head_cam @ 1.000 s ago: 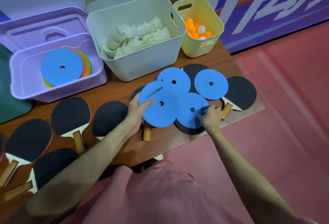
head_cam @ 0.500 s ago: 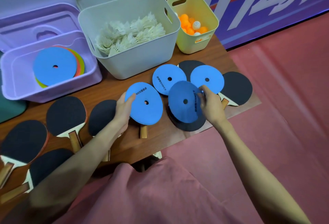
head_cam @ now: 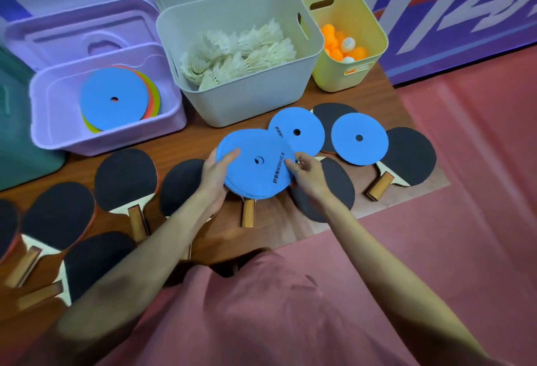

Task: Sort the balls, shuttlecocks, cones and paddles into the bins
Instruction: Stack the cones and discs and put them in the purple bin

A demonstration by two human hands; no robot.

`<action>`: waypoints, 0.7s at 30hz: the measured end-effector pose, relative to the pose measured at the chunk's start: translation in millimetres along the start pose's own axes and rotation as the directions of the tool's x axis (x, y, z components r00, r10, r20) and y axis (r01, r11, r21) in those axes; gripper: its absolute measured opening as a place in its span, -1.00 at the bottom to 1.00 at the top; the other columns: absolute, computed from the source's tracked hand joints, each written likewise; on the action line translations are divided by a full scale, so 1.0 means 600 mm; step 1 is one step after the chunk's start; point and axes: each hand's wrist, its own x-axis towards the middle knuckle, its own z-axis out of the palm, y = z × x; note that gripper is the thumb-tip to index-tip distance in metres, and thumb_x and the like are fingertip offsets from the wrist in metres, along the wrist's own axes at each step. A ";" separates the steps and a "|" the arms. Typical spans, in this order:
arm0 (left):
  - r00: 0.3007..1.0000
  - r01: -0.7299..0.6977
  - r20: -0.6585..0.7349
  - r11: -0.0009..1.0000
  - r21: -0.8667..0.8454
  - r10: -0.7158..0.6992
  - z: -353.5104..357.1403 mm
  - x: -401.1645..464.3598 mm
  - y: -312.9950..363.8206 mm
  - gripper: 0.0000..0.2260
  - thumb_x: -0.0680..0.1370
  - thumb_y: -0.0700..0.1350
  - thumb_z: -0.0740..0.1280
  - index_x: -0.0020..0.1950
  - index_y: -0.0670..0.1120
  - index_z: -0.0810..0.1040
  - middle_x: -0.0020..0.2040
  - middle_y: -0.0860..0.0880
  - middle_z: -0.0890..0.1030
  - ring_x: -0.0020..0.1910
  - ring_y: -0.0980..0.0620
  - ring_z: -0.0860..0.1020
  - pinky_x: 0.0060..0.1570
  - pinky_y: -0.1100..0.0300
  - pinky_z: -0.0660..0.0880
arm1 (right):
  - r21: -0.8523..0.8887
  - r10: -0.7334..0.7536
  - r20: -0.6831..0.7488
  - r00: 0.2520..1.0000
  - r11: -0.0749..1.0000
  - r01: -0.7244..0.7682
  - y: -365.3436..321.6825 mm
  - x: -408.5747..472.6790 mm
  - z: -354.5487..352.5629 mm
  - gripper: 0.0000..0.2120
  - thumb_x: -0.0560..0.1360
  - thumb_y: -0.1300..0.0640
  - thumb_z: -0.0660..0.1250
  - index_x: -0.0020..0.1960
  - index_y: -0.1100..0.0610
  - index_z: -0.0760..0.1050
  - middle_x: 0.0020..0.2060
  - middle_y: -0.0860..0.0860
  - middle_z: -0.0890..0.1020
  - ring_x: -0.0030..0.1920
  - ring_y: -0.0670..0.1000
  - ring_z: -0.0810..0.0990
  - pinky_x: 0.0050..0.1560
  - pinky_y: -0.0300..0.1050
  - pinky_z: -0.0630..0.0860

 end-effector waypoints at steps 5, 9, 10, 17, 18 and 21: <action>1.000 -0.016 -0.007 1.000 0.023 0.016 -0.010 0.011 -0.003 -0.60 0.50 -0.17 0.40 0.32 -0.05 0.46 0.15 -0.06 0.63 0.11 -0.06 0.61 0.14 -0.12 0.54 | -0.106 0.022 0.066 0.998 0.994 -0.015 0.002 0.023 0.012 -0.93 0.58 0.25 0.25 -0.06 0.25 0.47 -0.25 0.10 0.61 -0.41 -0.11 0.58 -0.44 -0.27 0.46; 0.999 -0.037 -0.003 0.999 0.022 0.037 -0.015 0.023 -0.001 -0.63 0.52 -0.17 0.38 0.32 -0.06 0.45 0.16 -0.06 0.62 0.12 -0.06 0.60 0.15 -0.10 0.54 | -0.339 -0.016 0.087 0.996 0.940 0.045 0.000 0.058 0.008 -0.80 0.54 0.20 0.31 -0.26 0.18 0.45 -0.31 0.11 0.58 -0.36 -0.03 0.55 -0.31 -0.14 0.48; 0.999 -0.047 0.004 0.998 0.030 0.047 -0.016 0.027 0.001 -0.63 0.52 -0.17 0.37 0.32 -0.06 0.45 0.17 -0.06 0.62 0.13 -0.06 0.60 0.16 -0.10 0.53 | -0.414 -0.036 0.063 0.997 0.908 0.059 -0.001 0.070 0.004 -0.80 0.53 0.17 0.33 -0.25 0.19 0.47 -0.30 0.12 0.59 -0.32 0.02 0.56 -0.24 -0.06 0.49; 0.997 -0.075 0.008 0.996 0.040 0.074 -0.018 0.046 0.026 -0.66 0.54 -0.20 0.34 0.31 -0.06 0.45 0.19 -0.06 0.61 0.16 -0.06 0.58 0.17 -0.07 0.53 | -0.737 -0.081 -0.284 0.955 0.656 -0.163 -0.013 0.171 -0.056 -0.48 0.48 0.08 0.38 0.31 0.32 0.29 0.18 0.28 0.43 0.25 0.24 0.37 0.17 0.03 0.37; 0.997 -0.072 0.010 0.997 0.037 0.072 -0.019 0.048 0.028 -0.67 0.55 -0.20 0.33 0.30 -0.06 0.45 0.19 -0.07 0.61 0.16 -0.06 0.58 0.17 -0.07 0.53 | -0.751 -0.065 -0.315 0.947 0.627 -0.207 -0.016 0.182 -0.059 -0.44 0.48 0.04 0.39 0.30 0.33 0.27 0.22 0.29 0.37 0.26 0.26 0.34 0.17 0.06 0.38; 0.998 -0.064 0.013 0.997 0.040 0.064 -0.020 0.055 0.032 -0.66 0.54 -0.21 0.33 0.31 -0.08 0.45 0.19 -0.08 0.61 0.16 -0.08 0.58 0.15 -0.08 0.53 | -0.760 -0.006 -0.386 0.922 0.568 -0.315 -0.022 0.200 -0.057 -0.39 0.45 -0.04 0.42 0.27 0.34 0.28 0.26 0.27 0.32 0.27 0.25 0.32 0.16 0.08 0.40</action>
